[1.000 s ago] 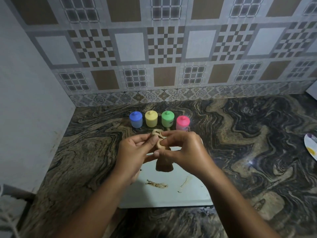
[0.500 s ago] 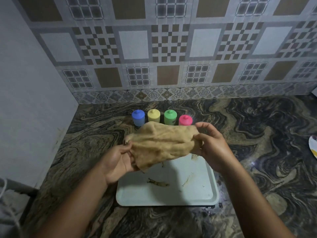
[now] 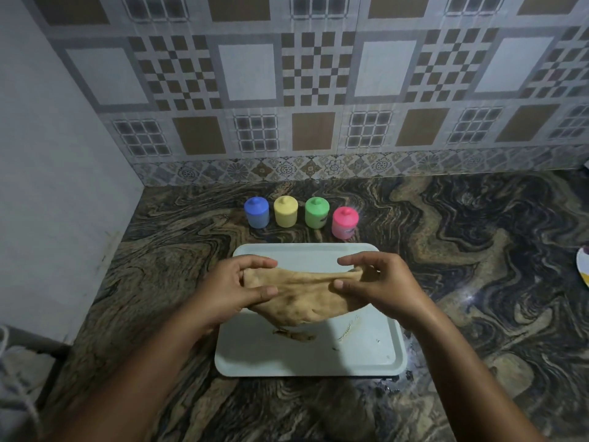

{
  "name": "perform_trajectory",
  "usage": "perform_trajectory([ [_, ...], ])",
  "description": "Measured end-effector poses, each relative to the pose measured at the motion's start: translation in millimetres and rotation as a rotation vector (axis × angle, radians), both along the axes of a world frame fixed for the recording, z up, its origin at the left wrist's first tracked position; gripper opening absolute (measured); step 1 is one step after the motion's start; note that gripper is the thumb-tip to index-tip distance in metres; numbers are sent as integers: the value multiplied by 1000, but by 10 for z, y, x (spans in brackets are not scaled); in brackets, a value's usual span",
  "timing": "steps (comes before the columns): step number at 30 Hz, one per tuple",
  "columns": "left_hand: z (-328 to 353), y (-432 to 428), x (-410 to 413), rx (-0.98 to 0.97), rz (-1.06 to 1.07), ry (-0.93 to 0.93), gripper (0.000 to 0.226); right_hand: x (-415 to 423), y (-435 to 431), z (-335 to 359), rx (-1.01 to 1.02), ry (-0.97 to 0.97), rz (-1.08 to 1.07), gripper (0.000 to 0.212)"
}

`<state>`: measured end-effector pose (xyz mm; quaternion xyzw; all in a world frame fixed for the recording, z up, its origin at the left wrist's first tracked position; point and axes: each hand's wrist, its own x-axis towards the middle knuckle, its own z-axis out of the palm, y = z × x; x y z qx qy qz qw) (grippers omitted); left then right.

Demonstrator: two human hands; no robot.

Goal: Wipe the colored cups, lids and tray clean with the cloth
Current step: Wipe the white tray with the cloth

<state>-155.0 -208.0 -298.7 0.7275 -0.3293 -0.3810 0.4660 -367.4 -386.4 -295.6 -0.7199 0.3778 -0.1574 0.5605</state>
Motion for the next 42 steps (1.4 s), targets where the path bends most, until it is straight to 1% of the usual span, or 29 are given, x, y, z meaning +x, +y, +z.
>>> perform_trajectory([
  [2,-37,-27,5,73,-39,-195,23,16,-22,49,-19,-19,29,16],
  [3,-55,-41,-9,85,-43,-266,10,23,-43,69,-68,-14,48,10],
  [4,-62,-55,-17,85,-42,-320,3,31,-72,84,-145,8,59,8],
  [6,-102,-83,-7,71,-14,-440,9,47,-139,81,-301,70,81,10],
  [7,-111,-94,8,67,-1,-489,12,53,-161,81,-333,89,98,10],
  [8,-122,-107,28,70,7,-540,12,62,-179,73,-342,96,110,9],
  [10,-129,-144,41,36,-5,-663,3,80,-195,56,-336,94,106,8],
  [11,-137,-151,40,-6,-7,-706,13,88,-202,48,-321,88,99,10],
  [12,-145,-148,39,-34,-11,-702,18,95,-210,43,-285,71,102,11],
  [14,-152,-130,38,-39,-28,-658,19,118,-227,21,-200,34,137,11],
  [16,-211,-119,43,-29,-65,-654,16,138,-276,-39,-189,25,168,10],
  [17,-265,-122,49,-39,-75,-645,10,149,-307,-69,-194,36,190,11],
  [18,-328,-126,62,-61,-81,-647,7,159,-338,-98,-201,62,221,12],
  [19,-379,-139,73,-78,-77,-666,8,170,-366,-120,-213,98,260,12],
  [22,-510,-223,164,-79,-94,-716,9,267,-424,-181,-271,213,348,11],
  [24,-550,-315,265,-60,-102,-731,10,410,-456,-258,-338,261,342,10],
  [26,-584,-431,381,-64,-77,-780,11,584,-493,-367,-434,273,295,13],
  [29,-643,-556,539,-83,-8,-887,14,800,-536,-608,-471,215,138,12],
  [31,-742,-579,606,-71,0,-935,15,858,-531,-786,-565,216,70,12],
  [33,-894,-527,606,2,-49,-925,18,835,-499,-957,-638,280,117,14],
  [35,-1054,-393,519,88,-133,-838,20,768,-465,-1093,-638,398,219,14],
  [37,-1191,-248,446,114,-184,-777,21,689,-422,-1192,-676,503,322,9],
  [39,-1323,-111,434,78,-145,-758,27,627,-376,-1281,-728,552,385,8],
  [40,-1385,-57,460,78,-93,-763,31,621,-333,-1290,-715,546,386,11],
  [42,-1481,0,561,110,39,-797,42,670,-199,-1278,-651,430,328,20],
])
